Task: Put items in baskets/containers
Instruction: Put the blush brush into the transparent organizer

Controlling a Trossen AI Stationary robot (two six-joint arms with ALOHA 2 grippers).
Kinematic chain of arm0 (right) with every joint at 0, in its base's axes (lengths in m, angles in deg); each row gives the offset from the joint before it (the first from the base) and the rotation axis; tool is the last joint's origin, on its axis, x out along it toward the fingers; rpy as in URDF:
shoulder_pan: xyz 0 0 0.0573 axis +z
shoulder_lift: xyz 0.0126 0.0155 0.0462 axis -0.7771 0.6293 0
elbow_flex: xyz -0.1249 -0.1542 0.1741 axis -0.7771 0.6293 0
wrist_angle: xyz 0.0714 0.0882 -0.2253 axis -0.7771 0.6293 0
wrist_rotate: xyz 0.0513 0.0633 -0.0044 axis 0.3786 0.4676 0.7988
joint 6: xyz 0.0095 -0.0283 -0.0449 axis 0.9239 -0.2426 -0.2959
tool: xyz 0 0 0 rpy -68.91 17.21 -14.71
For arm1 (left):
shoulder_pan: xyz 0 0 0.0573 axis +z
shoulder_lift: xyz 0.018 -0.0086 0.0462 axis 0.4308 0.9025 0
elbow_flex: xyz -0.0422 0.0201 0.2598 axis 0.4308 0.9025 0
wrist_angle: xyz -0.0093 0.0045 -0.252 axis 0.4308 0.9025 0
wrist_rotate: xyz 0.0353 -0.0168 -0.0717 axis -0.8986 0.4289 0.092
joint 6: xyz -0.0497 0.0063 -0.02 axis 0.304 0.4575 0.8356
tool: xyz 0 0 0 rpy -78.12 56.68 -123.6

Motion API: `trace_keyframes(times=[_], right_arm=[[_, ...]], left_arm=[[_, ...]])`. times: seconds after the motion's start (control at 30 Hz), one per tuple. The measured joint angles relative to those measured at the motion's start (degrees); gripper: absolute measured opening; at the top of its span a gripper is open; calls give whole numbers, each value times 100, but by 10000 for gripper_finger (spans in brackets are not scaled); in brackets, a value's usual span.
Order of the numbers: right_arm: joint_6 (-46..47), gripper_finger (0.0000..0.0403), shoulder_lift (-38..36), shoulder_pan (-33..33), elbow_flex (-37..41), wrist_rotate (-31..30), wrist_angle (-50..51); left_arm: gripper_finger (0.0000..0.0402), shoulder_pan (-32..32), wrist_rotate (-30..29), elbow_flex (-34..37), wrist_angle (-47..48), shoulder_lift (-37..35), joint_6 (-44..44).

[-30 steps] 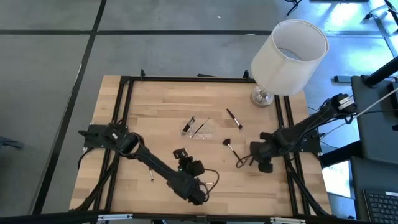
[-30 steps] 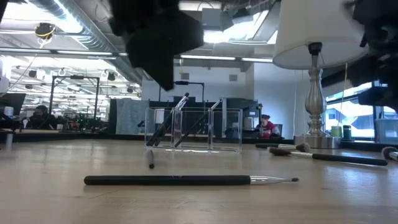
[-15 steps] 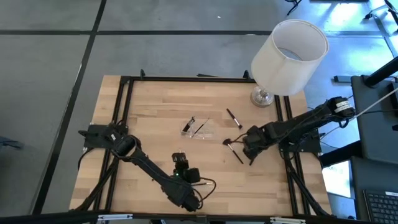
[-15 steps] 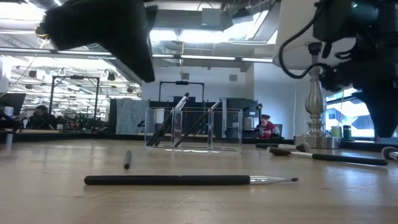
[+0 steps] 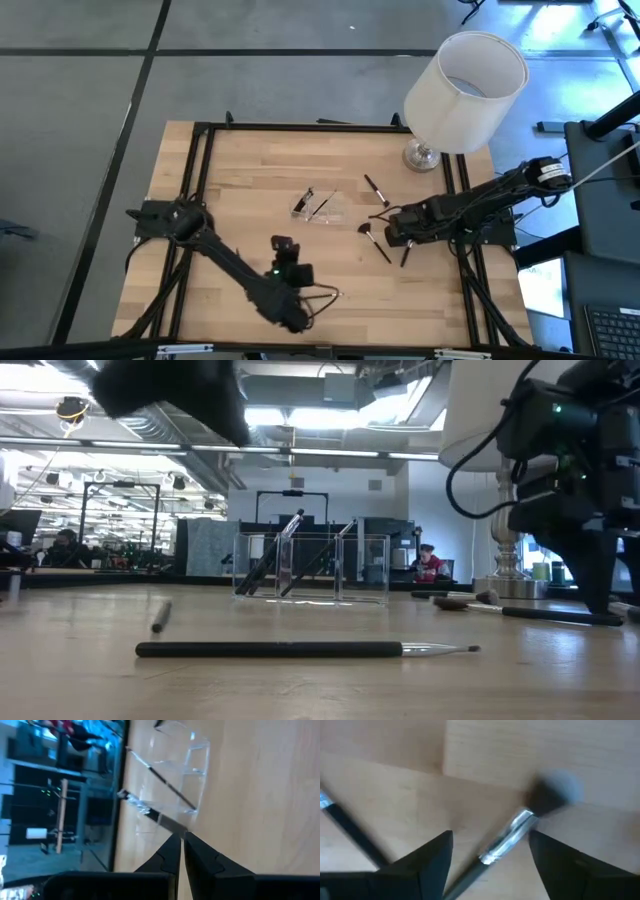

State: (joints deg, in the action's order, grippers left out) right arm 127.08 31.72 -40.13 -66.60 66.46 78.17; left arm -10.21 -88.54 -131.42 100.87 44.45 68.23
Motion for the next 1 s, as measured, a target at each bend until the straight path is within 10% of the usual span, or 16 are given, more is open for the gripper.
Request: trace_keyframes(times=[0.2, 0.47, 1.0], right_arm=[[-179, 219, 264, 17, 209, 192, -19], [-807, 42, 366, 50, 115, -128, 211], [-2141, 43, -319, 1116, -1139, -3951, -697]], left_arm=[[19, 72, -451, 853, 7, -898, 669], [19, 230, -534, 1874, -9, -1860, 1833], [19, 518, 82, 2697, -6, -2075, 2588]])
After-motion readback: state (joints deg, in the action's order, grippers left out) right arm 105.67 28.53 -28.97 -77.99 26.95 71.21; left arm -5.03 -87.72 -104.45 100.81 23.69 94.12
